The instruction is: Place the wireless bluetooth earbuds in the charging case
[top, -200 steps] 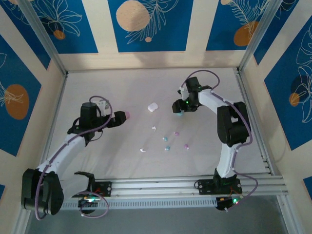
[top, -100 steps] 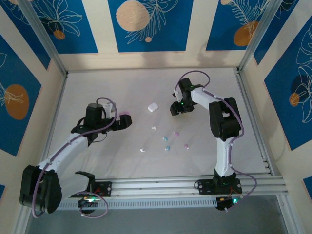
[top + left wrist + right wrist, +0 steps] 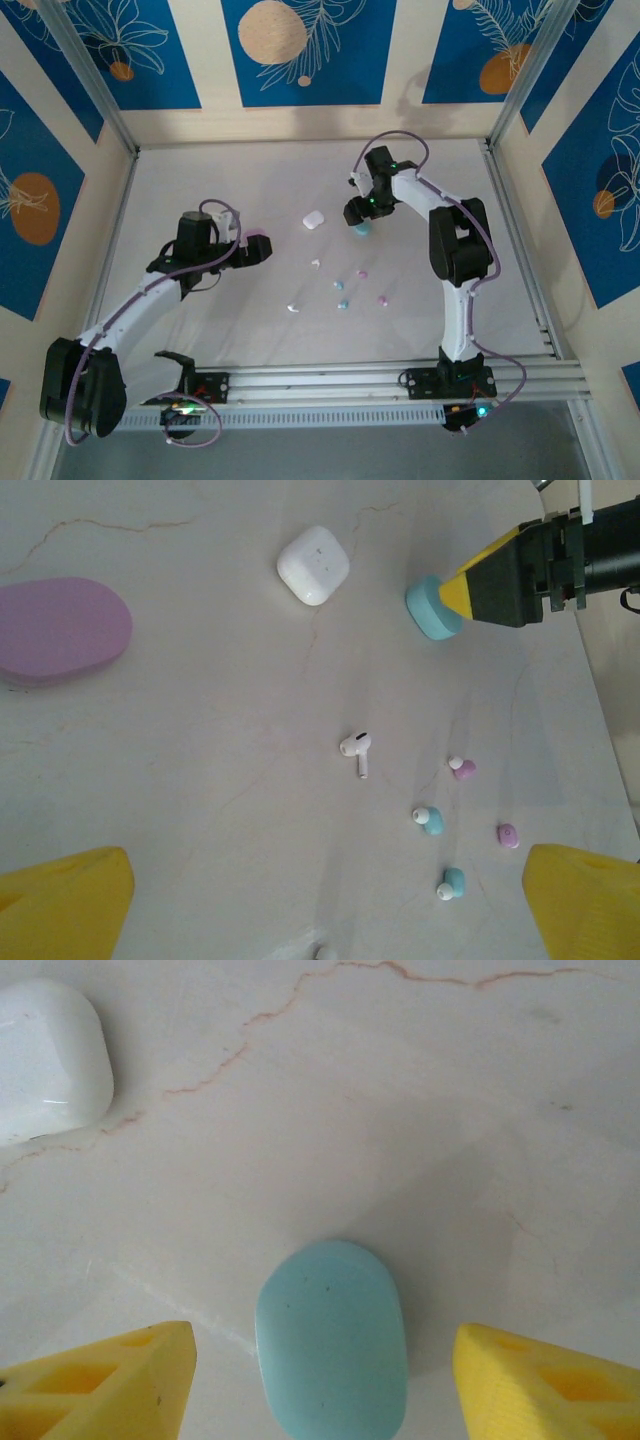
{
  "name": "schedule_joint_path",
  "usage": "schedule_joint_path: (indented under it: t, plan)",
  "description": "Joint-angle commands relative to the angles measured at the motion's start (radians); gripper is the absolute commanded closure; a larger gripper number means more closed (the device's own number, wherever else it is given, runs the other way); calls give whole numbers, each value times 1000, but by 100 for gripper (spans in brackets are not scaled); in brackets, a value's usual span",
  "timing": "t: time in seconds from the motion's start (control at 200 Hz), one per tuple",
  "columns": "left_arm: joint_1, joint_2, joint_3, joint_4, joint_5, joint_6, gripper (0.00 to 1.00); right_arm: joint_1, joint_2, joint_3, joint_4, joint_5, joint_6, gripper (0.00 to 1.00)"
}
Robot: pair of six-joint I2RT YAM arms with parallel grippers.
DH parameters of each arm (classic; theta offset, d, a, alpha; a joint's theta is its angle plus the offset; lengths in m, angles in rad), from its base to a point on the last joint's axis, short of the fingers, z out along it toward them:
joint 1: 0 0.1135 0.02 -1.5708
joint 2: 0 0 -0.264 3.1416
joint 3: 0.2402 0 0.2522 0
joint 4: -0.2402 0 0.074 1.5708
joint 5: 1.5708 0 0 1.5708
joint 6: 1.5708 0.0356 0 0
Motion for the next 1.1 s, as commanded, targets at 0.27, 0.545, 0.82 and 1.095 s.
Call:
schedule_joint_path:
  t: [0.27, 0.545, 0.82, 1.095]
  plan:
    - [-14, 4, 46, -4, 35, -11, 0, 20, 46, -11, -32, -8, -46, 32]
    - [-35, 43, 75, 7, 55, -18, 0, 38, 61, -27, -10, 54, -53, 41]
    - [-64, 79, 93, 26, 61, -52, 6, 50, 48, -51, 17, 57, -76, 58]
    - [-86, 85, 124, 99, 83, -188, 19, 94, -358, -321, 284, -190, -106, 65]
